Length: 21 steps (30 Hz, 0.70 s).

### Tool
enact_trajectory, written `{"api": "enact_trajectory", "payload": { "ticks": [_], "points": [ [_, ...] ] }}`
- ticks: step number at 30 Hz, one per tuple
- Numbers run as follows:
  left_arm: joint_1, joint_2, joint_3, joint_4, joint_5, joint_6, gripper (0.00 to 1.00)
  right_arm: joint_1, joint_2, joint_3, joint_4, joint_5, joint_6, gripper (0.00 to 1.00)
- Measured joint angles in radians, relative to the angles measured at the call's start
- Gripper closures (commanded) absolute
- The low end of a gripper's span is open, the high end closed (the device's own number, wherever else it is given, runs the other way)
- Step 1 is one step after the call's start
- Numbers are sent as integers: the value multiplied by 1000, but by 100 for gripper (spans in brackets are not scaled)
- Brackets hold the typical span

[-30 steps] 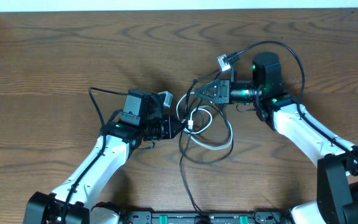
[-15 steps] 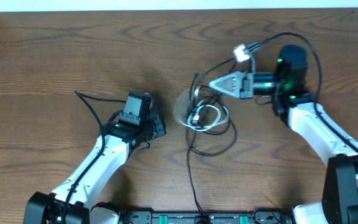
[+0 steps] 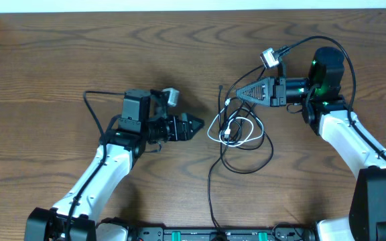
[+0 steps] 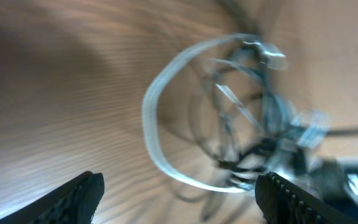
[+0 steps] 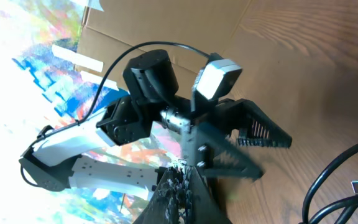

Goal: Untangle cables

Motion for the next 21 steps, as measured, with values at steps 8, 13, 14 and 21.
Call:
{"api": "enact_trajectory", "payload": {
  "ticks": [8, 13, 14, 21],
  "points": [
    [-94, 0, -1, 83, 17, 47, 19, 19, 0, 0, 0, -24, 13, 99],
    [-177, 0, -1, 140, -58, 28, 19, 24, 0, 0, 0, -31, 13, 99],
    [-191, 3, -1, 144, -88, 16, 21, 24, 0, 0, 0, -32, 13, 99],
    [-248, 97, -1, 251, -221, -78, 30, 26, 0, 0, 0, -33, 13, 99]
  ]
}}
